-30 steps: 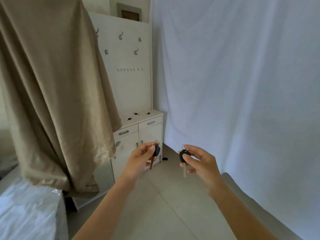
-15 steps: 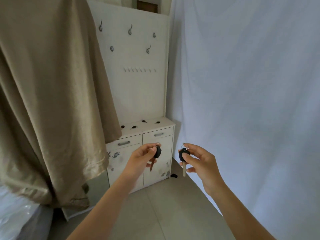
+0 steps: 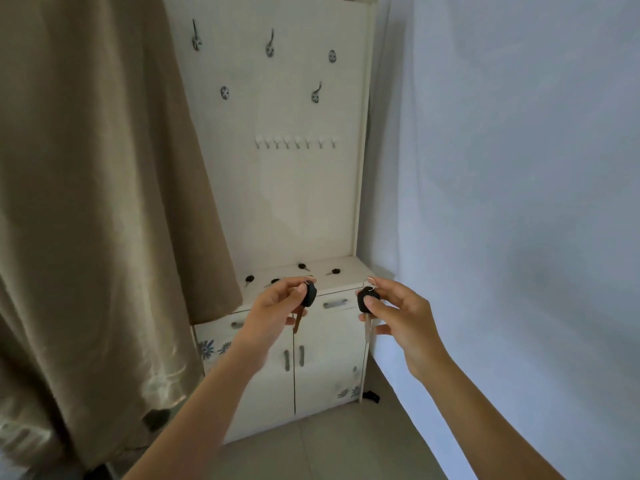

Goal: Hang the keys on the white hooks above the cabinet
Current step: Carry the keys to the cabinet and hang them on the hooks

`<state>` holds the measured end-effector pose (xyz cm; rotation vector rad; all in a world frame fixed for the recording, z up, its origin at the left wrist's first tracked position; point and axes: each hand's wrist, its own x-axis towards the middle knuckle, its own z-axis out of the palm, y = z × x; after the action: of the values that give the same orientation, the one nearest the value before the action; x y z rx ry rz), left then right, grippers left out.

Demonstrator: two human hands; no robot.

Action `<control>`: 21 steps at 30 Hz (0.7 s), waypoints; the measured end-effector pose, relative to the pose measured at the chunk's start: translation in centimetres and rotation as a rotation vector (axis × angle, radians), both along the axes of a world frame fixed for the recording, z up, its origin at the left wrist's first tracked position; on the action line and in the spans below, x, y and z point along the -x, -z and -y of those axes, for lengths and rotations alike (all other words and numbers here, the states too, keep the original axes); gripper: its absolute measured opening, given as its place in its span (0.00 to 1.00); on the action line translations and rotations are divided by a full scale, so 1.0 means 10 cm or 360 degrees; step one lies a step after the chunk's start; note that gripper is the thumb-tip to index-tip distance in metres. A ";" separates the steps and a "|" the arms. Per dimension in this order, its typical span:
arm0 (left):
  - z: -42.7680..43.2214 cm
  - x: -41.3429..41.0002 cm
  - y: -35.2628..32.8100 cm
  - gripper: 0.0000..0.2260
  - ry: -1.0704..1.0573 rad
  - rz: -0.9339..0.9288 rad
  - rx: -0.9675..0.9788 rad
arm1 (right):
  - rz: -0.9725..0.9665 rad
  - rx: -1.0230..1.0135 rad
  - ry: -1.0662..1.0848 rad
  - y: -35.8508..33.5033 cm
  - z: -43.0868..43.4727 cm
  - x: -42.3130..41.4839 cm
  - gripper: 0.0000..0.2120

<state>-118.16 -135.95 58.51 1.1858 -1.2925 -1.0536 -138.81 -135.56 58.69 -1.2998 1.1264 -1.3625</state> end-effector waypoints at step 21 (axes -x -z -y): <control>3.88 0.45 -0.06 0.07 -0.0307 -0.0038 0.0015 | 0.0044 0.0034 -0.0330 -0.16 4.28 0.34 0.15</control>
<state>-122.69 -174.79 59.09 1.2599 -1.1384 -0.9177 -142.20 -178.34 60.29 -1.3686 0.9322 -1.2383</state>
